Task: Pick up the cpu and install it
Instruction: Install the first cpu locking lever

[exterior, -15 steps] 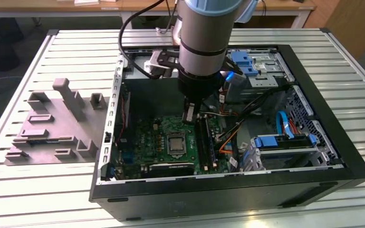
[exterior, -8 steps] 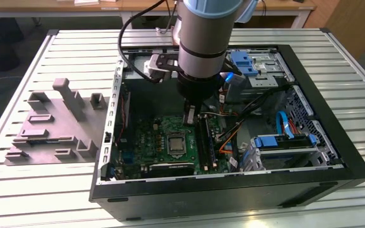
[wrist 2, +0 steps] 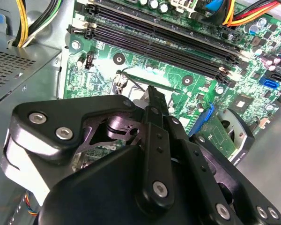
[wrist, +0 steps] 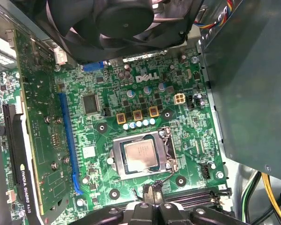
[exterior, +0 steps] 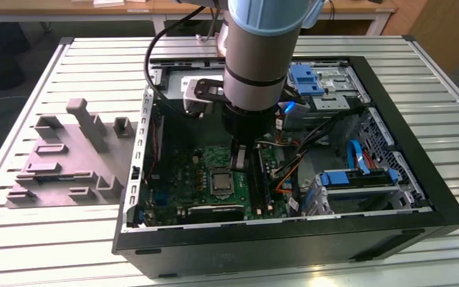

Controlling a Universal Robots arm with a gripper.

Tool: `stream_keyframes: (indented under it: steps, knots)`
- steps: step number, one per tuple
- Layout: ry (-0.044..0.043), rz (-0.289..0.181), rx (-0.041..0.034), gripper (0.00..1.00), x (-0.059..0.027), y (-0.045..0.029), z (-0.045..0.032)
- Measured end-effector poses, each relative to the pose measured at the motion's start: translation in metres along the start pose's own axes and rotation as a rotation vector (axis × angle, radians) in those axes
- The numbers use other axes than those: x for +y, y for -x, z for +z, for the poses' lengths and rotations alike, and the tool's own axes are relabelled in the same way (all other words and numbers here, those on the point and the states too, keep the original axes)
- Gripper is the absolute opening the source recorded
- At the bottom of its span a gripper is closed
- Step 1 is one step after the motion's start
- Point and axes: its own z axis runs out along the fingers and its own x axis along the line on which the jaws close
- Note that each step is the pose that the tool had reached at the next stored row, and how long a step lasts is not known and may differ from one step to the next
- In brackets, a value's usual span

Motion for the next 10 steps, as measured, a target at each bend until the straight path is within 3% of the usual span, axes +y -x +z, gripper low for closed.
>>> stream_keyframes:
  steps: [10]
  knots:
    - [-0.0002,-0.01,0.0003,0.11,-0.0005,0.0001,0.0007]
